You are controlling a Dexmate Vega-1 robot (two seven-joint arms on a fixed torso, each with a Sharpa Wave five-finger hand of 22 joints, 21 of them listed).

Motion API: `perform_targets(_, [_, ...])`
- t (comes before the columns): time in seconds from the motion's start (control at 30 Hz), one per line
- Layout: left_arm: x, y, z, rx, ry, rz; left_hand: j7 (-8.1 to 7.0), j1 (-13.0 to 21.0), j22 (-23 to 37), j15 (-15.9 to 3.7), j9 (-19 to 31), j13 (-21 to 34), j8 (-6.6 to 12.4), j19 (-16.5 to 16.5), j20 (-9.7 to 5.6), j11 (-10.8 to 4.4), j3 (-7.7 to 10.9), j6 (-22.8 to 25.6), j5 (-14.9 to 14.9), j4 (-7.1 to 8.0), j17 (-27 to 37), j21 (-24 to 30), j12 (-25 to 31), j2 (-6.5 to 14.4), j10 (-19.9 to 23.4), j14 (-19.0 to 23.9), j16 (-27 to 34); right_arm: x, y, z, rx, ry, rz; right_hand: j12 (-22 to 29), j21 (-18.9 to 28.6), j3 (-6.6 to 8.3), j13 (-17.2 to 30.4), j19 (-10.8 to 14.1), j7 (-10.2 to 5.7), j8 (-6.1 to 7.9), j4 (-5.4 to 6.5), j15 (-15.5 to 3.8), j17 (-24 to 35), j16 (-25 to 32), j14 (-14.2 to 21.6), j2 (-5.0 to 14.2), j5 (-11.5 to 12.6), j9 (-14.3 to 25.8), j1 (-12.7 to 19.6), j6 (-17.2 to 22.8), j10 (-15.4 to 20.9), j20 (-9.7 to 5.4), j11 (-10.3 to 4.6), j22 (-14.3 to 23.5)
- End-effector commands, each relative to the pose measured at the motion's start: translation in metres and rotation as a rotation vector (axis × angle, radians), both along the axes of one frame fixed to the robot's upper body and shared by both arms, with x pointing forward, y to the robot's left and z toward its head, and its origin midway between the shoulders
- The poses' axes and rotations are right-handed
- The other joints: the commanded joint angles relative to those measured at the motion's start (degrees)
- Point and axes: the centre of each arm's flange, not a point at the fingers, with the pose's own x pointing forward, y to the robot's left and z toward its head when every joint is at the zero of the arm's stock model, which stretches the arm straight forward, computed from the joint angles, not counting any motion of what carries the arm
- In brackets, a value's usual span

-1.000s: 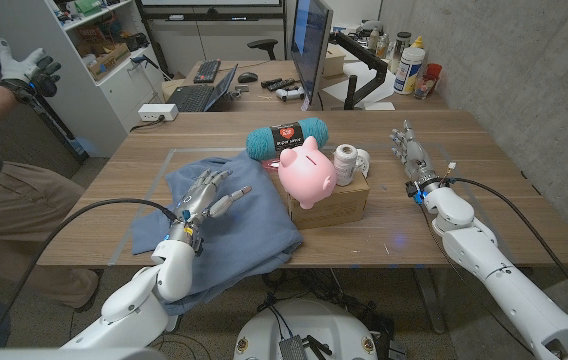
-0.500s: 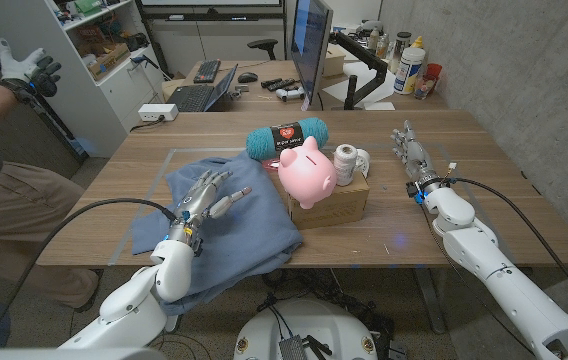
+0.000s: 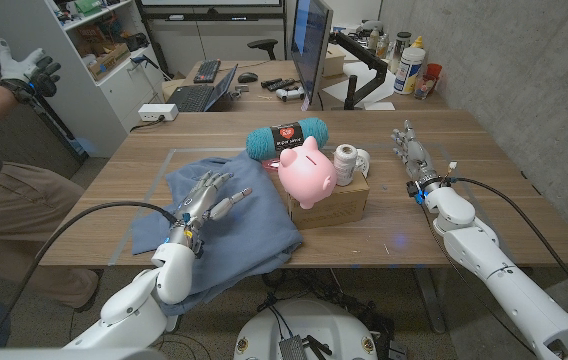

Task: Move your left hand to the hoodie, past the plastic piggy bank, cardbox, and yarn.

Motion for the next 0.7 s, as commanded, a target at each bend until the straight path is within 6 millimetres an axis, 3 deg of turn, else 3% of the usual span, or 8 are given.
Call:
perform_targets(0.03, [-0.0020, -0.0016, -0.0036, -0.004, -0.003, -0.009, 0.07, 0.62, 0.12, -0.24, 0.31, 0.28, 0.32, 0.10, 0.03, 0.11, -0.37, 0.25, -0.07, -0.07, 0.14, 0.35, 0.57, -0.09, 0.68, -0.01, 0.32, -0.0026, -0.0008, -0.0016, -0.004, 0.003, -0.002, 0.04, -0.15, 0.07, 0.24, -0.21, 0.13, 0.25, -0.07, -0.14, 0.10, 0.25, -0.57, 0.81, 0.22, 0.30, 0.12, 0.30, -0.01, 0.00, 0.28, 0.33])
perform_targets(0.7, [-0.0002, 0.0008, -0.0131, -0.009, -0.032, -0.015, 0.01, 0.89, 0.12, -0.43, 0.30, 0.28, 0.72, 0.96, -0.22, -0.01, -0.40, 1.72, 0.00, -0.10, 0.14, 0.58, 0.74, -0.07, 1.54, 0.54, 0.44, -0.0022, -0.0025, -0.0062, 0.002, 0.002, 0.008, 0.04, -0.14, 0.10, 0.24, -0.18, 0.16, 0.24, -0.10, -0.04, 0.10, 0.27, -0.54, 0.84, 0.21, 0.30, 0.17, 0.32, -0.02, 0.04, 0.35, 0.33])
